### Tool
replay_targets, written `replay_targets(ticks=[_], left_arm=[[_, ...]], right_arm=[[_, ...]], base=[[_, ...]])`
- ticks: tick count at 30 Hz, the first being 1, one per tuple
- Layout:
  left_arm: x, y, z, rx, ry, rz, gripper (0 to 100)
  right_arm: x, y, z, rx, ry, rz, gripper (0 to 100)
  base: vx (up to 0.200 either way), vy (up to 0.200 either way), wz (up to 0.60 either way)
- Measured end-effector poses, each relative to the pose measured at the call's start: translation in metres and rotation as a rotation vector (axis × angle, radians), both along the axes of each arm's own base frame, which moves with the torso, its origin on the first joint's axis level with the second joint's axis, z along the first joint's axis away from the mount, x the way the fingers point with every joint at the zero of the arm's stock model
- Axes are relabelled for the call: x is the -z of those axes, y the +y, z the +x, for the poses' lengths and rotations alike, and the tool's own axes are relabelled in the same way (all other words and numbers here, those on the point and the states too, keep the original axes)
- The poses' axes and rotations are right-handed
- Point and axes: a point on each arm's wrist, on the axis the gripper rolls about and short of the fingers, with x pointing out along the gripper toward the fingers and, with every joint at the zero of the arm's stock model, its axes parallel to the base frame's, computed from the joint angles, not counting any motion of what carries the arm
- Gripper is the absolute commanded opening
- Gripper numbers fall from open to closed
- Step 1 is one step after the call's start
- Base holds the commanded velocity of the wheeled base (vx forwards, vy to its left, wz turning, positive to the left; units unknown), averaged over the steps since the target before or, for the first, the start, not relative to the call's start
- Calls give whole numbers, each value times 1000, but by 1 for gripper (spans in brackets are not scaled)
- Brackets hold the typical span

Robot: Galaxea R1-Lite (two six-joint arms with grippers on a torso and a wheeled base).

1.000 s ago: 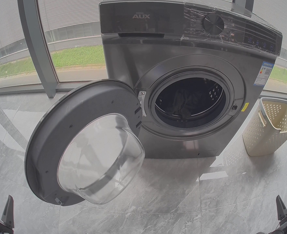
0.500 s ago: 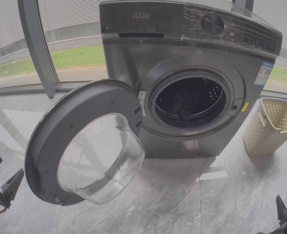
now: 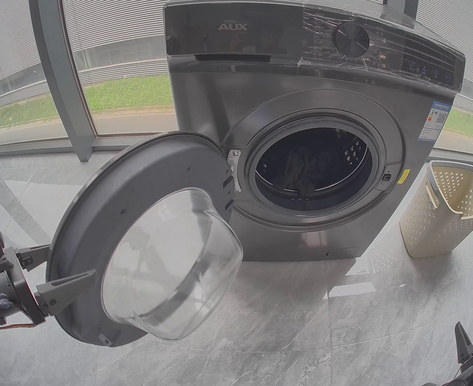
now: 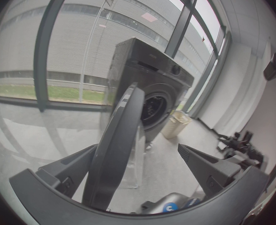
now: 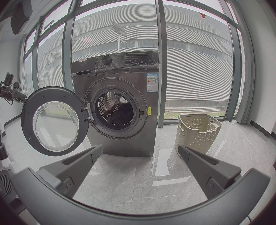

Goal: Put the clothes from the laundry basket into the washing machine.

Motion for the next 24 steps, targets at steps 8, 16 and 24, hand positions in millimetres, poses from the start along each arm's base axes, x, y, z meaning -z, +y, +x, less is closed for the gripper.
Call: replay_targets(ticks=[8, 16, 24], left_arm=[[-13, -12, -15, 157, 23, -138, 100], [-16, -12, -19, 158, -2, -126, 100], [-11, -21, 6, 120, 8, -14, 100]], right_arm=[[0, 0, 0, 0, 0, 0, 100], [0, 0, 0, 0, 0, -1, 100], [0, 0, 0, 0, 0, -1, 100]], base=[[0, 0, 0], [0, 0, 0], [0, 0, 0]])
